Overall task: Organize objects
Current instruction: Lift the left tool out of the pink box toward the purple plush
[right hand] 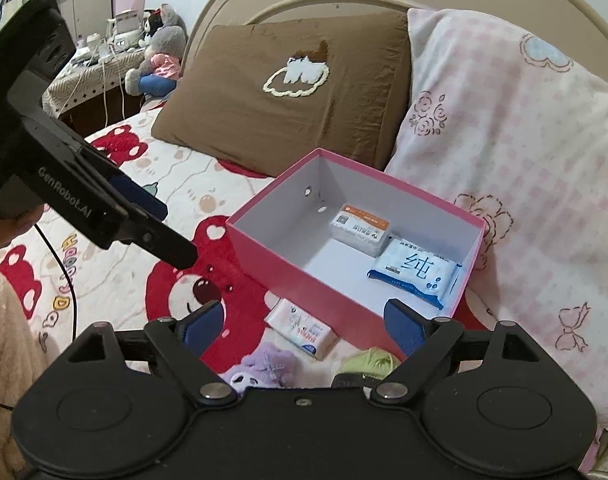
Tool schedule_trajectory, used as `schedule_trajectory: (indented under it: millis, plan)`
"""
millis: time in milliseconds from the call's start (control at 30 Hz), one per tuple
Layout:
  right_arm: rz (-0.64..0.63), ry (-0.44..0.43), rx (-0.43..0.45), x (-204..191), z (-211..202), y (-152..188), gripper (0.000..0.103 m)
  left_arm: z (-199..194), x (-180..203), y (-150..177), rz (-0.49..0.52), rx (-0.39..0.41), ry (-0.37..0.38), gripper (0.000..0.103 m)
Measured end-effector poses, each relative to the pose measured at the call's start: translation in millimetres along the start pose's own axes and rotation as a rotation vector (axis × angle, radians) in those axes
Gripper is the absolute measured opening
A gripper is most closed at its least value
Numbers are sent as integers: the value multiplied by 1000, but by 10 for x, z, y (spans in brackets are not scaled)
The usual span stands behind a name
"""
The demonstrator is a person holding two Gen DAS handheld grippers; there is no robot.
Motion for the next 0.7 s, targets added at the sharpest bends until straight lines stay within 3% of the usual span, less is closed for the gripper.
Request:
schedule_trajectory:
  millis: [433, 567, 700]
  plan:
    - [-41, -55, -83, -239, 103, 307, 90, 260, -53, 359, -94, -37, 55, 86]
    - [-74, -77, -101, -342, 191, 439, 89, 508, -87, 534, -80, -73, -37, 86]
    - [-99, -66, -127, -399, 405, 649, 88, 716, -89, 714, -97, -117, -41, 86]
Point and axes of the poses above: each gripper's, at about its wrist camera, not at the fingertips, and z roughly the way its jaws point, x to its right, y to its underside, the point moved 10 cm from there along z, roughly the way its jaws point, and after that the axes turned 4 degrees about z, right-handed, at the moved point
